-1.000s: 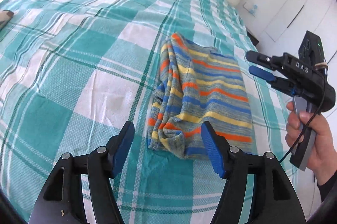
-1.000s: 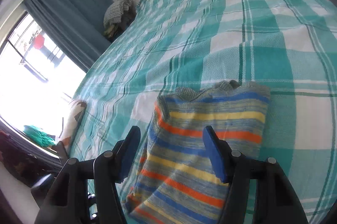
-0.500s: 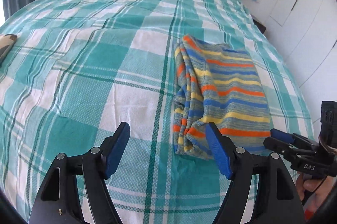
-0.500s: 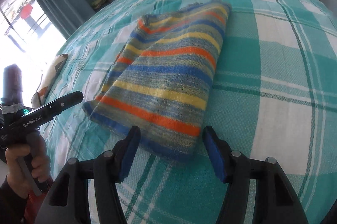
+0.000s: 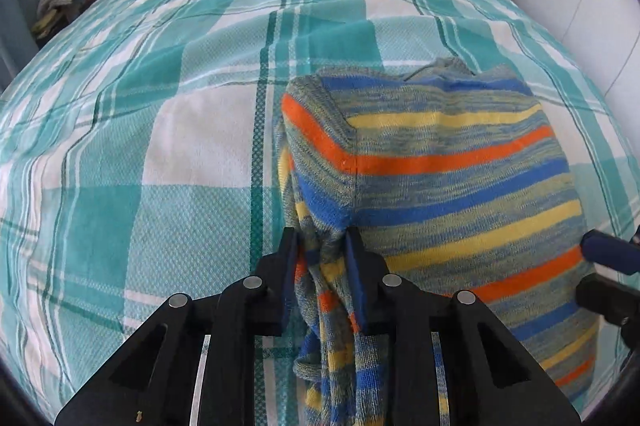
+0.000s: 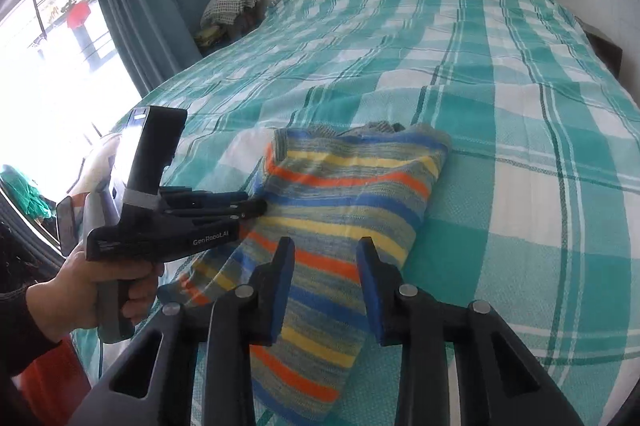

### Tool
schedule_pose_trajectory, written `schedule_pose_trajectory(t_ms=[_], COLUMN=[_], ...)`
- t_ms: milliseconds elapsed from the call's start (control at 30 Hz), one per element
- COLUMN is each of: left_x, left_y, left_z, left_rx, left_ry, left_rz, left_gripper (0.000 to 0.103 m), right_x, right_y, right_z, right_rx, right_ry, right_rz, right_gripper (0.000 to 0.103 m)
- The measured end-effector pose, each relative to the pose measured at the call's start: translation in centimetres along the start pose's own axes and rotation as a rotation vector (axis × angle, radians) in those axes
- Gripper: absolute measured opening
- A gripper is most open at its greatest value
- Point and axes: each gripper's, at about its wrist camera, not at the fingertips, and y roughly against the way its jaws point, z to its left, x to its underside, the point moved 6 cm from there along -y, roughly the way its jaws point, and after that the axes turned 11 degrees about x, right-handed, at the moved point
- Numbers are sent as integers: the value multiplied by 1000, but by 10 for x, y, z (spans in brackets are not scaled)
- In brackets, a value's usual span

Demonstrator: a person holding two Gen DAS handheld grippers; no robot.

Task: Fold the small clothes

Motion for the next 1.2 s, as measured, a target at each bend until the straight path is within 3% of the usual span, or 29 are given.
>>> schedule_pose_trajectory(t_ms=[67, 100, 167, 200, 233, 300, 367, 400, 467, 600, 633, 667, 733, 767, 867, 1067, 1133, 1200], left_x=[-2, -2, -2, 0, 2, 9, 17, 20, 25, 27, 25, 23, 18, 15, 2, -38, -39, -26], left_y=[1, 5, 18, 28, 37, 52, 58, 55, 41, 8, 4, 1, 0, 6, 38, 112, 114, 93], left_z=[-1, 1, 13, 20, 26, 35, 37, 34, 24, -2, -9, -16, -24, -24, -28, -43, -41, -36], left_rx=[-8, 0, 19, 33, 49, 113, 228, 282, 321, 283, 279, 295, 279, 278, 310, 337, 349, 295], left_ry=[-12, -1, 70, 110, 143, 193, 238, 253, 248, 163, 151, 141, 141, 141, 120, 74, 100, 114], left_rz=[5, 3, -15, -34, -54, -81, -86, -73, -23, 42, 41, 48, 65, 57, -11, -149, -129, -52], left_gripper=[25, 28, 48, 51, 58, 73, 90, 92, 92, 91, 78, 40, 23, 19, 17, 17, 22, 38], right_x=[25, 29, 25, 23, 22, 18, 18, 18, 19, 19, 20, 22, 20, 16, -2, -51, -61, -58], right_y=[-45, -52, -45, -38, -28, -1, 19, 22, 15, -27, -43, -61, -73, -72, -45, 32, 46, 43], right_z=[0, -2, -4, -6, -9, -17, -31, -38, -52, -58, -52, -43, -31, -25, -15, 8, 10, 4], right_rx=[40, 51, 47, 44, 38, 21, 15, 2, -28, -135, -184, -224, -155, -130, -91, -134, -142, -148], right_ry=[19, 13, -8, -28, -52, -92, -134, -157, -210, -322, -347, -364, -337, -312, -251, -180, -191, -235], right_rz=[146, 135, 103, 99, 79, 15, -30, -35, 1, 65, 97, 140, 136, 128, 65, -114, -132, -91], right_gripper=[34, 34, 34, 38, 43, 66, 77, 77, 77, 74, 71, 59, 42, 35, 26, 25, 25, 29])
